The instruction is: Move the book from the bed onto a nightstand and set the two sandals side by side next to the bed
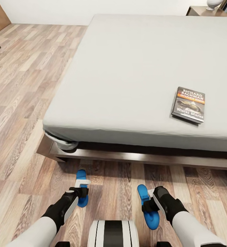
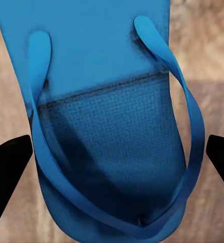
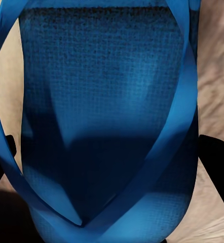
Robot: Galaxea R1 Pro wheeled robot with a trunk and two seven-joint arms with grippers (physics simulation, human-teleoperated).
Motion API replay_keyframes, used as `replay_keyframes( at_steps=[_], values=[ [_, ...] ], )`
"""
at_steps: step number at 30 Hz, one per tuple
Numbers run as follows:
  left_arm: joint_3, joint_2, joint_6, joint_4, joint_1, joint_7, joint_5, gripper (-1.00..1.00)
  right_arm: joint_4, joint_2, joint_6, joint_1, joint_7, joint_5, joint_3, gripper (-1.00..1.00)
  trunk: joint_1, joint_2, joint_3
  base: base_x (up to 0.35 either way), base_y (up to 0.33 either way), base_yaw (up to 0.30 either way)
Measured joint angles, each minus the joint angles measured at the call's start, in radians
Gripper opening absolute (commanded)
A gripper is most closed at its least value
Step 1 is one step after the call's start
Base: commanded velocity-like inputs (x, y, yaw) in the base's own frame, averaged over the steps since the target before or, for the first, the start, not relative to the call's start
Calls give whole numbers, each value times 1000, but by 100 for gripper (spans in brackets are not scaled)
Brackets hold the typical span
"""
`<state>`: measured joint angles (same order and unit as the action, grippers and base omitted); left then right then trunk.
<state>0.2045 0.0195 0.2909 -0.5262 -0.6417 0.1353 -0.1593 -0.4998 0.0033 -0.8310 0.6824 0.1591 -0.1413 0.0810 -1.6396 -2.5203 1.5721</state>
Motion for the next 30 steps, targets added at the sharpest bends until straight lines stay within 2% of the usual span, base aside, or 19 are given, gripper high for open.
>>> replay_keyframes(
  at_steps=[15,18,30],
  values=[
    [0,0,0,0,0,0,0,-100,0,0,0,0,0,0,0,-100,0,0,0,0,0,0],
    [0,0,2,-13,0,2,2,-100,0,0,0,0,0,0,0,-100,-1,-1,12,0,0,0],
    [0,0,1,-7,0,1,1,-100,0,0,-1,0,0,0,0,-100,-1,-1,12,0,0,0]
  ],
)
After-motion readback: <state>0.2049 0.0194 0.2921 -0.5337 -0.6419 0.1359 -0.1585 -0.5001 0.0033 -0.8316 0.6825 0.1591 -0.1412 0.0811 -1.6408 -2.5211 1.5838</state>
